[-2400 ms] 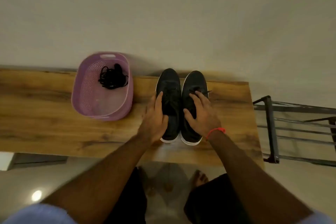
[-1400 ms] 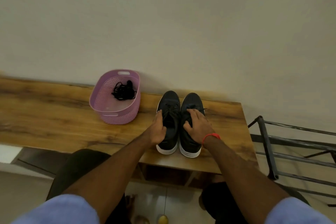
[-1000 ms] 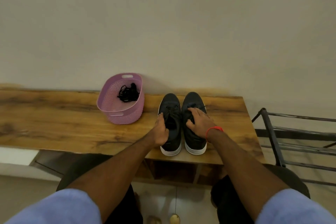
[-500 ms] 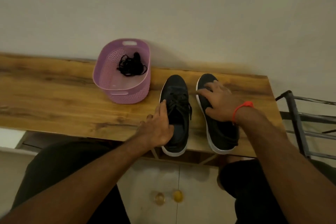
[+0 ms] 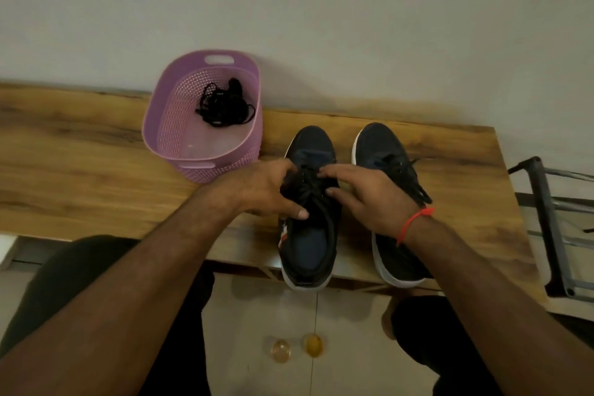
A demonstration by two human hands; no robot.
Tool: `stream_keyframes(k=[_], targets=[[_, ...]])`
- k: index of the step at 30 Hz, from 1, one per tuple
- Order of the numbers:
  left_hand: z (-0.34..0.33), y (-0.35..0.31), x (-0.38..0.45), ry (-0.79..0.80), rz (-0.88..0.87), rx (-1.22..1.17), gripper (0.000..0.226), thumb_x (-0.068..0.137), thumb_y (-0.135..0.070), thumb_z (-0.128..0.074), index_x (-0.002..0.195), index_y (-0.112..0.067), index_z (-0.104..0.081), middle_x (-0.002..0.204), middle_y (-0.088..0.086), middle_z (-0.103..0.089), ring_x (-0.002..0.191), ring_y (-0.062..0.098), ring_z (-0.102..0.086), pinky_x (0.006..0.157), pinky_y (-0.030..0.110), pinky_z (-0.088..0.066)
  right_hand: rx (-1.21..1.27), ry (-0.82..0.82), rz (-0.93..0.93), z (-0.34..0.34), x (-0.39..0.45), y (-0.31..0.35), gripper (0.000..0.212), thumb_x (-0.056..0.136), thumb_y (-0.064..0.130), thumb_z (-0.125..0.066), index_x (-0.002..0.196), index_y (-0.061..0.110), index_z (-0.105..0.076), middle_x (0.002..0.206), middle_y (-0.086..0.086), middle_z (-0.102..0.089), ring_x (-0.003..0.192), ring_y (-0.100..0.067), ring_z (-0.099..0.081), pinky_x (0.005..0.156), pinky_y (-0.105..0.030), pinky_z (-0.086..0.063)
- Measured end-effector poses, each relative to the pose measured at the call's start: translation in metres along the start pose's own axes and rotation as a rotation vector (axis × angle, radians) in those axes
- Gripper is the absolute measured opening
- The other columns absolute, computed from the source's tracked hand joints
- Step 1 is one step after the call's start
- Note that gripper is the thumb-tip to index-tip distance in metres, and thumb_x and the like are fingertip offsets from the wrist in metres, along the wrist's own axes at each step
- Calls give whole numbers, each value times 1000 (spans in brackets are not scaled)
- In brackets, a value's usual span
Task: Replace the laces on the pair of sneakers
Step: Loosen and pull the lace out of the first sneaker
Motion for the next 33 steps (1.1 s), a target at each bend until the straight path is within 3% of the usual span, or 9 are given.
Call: stream_keyframes(k=[8,12,16,18,20,22,25,30,33], targets=[[-8,12,-8,-54,-39,21,80,73,-50,-85,142,-27,-51,139,-6,-59,122,13,-57,102,36,-48,-2,37,-66,-2,9,0,6,97,27,-61,102,32,-60,115,7,-67,104,-10,-61,83,-20,-47],[-15,23,-15,44,-56,14,93,68,-56,-85,148,-33,-43,142,-9,-57,104,9,-54,91,33,-49,-30,194,-42,-11,6,9,9,95,31,-64,101,37,-61,116,12,-67,108,-5,-60,88,-20,-46],[-14,25,-18,71,-120,-101,107,58,-64,-81,152,-38,-36,148,-12,-50,122,10,-50,108,40,-45,-58,176,-23,-2,8,10,13,93,24,-67,106,27,-67,107,13,-69,91,14,-55,76,0,-39],[-15,17,-17,32,-230,-103,106,64,-58,-85,154,-37,-33,148,-30,-38,133,-4,-40,112,26,-38,-59,128,-12,5,9,10,13,92,18,-68,103,25,-67,100,13,-67,84,22,-53,70,2,-36],[-21,8,-17,17,-331,-147,112,67,-50,-87,158,-34,-24,135,-50,-20,125,-25,-27,100,-3,-28,-36,114,-17,7,9,10,16,91,18,-68,102,29,-64,99,15,-67,92,13,-59,74,1,-39],[-30,8,-13,29,-356,-164,117,68,-48,-88,160,-31,-18,149,-41,-14,133,-18,-18,99,-6,-20,-7,138,-20,1,8,12,23,90,21,-70,110,29,-62,104,13,-66,100,1,-62,85,-10,-46],[-36,13,-10,5,-358,-114,119,67,-54,-86,161,-31,-16,168,-14,-3,149,0,-10,117,19,-20,-20,187,-30,-12,5,12,31,90,22,-71,118,29,-59,107,11,-65,99,0,-61,88,-19,-49],[-32,14,-12,-28,-365,-100,118,64,-63,-81,159,-29,-20,165,-16,-12,140,-3,-20,99,3,-20,16,78,-38,-1,-1,6,31,91,18,-70,117,28,-57,87,11,-65,80,1,-62,71,-13,-48],[-30,10,-14,-29,-361,-108,117,64,-67,-75,159,-27,-22,164,-13,-19,142,1,-26,109,15,-31,45,56,-40,-1,-4,3,38,91,15,-69,125,25,-55,87,8,-66,82,3,-61,73,-5,-44]])
Point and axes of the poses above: each hand's wrist, its own x-axis towards the middle knuckle, its own z-axis out of the back of the hand, y = z × x, the point moved 10 cm from there along x, towards the middle knuckle
